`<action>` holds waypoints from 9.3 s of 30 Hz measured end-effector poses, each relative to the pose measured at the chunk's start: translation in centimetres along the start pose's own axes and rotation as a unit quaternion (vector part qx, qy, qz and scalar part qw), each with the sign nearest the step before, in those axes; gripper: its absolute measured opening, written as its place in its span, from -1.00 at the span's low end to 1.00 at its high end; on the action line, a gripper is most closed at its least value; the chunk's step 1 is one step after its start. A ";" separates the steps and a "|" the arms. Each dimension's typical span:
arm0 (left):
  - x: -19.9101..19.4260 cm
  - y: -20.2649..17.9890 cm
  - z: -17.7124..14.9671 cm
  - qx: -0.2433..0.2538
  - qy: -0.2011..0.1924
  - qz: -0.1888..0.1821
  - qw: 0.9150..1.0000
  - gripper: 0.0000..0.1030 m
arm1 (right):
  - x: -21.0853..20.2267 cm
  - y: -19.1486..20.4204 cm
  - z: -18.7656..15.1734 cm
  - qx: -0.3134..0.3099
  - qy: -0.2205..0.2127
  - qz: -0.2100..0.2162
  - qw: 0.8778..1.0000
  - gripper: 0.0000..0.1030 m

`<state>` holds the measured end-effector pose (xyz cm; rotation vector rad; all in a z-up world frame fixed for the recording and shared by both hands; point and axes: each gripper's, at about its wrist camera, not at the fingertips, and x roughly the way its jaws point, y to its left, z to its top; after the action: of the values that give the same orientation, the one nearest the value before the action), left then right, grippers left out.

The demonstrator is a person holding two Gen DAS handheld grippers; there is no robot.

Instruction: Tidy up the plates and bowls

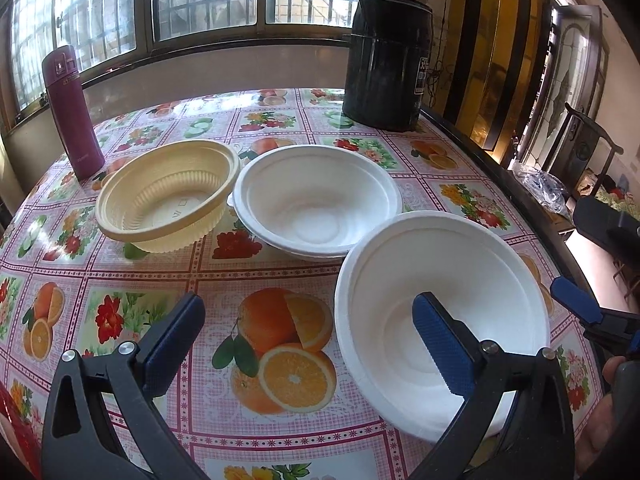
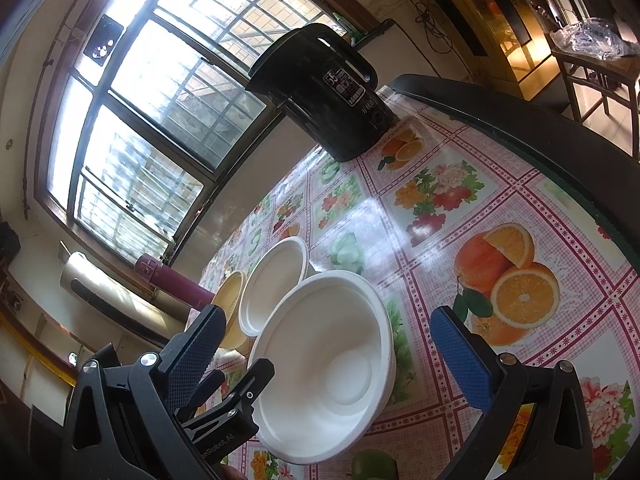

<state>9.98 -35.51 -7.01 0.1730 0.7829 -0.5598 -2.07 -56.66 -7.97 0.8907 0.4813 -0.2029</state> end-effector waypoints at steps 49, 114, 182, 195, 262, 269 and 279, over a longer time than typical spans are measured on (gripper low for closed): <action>0.6 -0.6 -0.4 0.010 0.019 -0.001 1.000 1.00 | 1.0 -1.1 -0.2 0.033 0.030 -0.016 0.999 0.99; 1.1 -1.1 -0.7 0.022 0.036 -0.010 0.999 1.00 | 1.1 -1.4 0.1 0.026 0.029 -0.046 0.998 0.48; 2.2 -2.0 -1.5 0.037 0.058 -0.013 0.998 1.00 | 1.8 -1.4 -0.2 0.029 0.046 -0.042 0.998 0.51; 2.7 -1.8 -1.7 0.037 0.066 -0.011 0.997 1.00 | 1.8 -1.3 -0.4 0.028 0.051 -0.041 0.997 0.51; 1.1 -1.0 -1.0 0.006 0.048 -0.062 0.997 1.00 | 2.2 -1.3 -0.2 0.015 0.050 -0.057 0.997 0.21; 1.2 -1.1 -1.0 0.007 0.049 -0.059 0.997 1.00 | 2.2 -1.3 -0.2 0.015 0.051 -0.057 0.997 0.21; 1.4 -1.0 -1.1 0.006 0.051 -0.059 0.997 1.00 | 2.2 -1.3 -0.2 0.015 0.052 -0.057 0.997 0.21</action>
<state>9.60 -36.53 -8.69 0.1688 0.8921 -0.6717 -0.63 -57.24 -10.05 0.9068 0.6276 -0.2700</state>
